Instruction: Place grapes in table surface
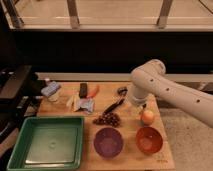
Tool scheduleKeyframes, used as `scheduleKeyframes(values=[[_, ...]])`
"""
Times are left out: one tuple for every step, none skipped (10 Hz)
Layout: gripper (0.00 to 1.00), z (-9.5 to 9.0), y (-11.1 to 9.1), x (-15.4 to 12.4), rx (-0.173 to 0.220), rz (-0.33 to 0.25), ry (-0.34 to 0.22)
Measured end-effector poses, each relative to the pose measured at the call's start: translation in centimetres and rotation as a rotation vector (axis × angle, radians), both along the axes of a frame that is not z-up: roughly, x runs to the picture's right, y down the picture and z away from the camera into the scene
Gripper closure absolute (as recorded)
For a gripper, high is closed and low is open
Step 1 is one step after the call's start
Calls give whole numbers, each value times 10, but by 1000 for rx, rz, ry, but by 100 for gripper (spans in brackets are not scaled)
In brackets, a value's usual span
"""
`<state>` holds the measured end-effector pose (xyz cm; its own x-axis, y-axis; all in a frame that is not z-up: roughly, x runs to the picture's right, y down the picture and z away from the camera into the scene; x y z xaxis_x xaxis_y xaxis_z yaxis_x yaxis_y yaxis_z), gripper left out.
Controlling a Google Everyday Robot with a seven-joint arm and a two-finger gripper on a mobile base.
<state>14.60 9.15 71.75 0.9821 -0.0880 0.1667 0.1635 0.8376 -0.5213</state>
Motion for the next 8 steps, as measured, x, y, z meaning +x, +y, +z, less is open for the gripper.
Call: scheduleKeyframes(values=[[35,0,-1,-2,0,-2,-3],[35,0,0,-2,-1,0,-5],[35,1,0,0,-1,-3,-5],[35,6,1,-5,-1,-5,-15],[35,16,4,-12,1,-7,-24],[35,29,9,-15,2,0,-27],[35,45,16,-18,-1,11,-32],[35,61,22,-24,-8,19,-41]])
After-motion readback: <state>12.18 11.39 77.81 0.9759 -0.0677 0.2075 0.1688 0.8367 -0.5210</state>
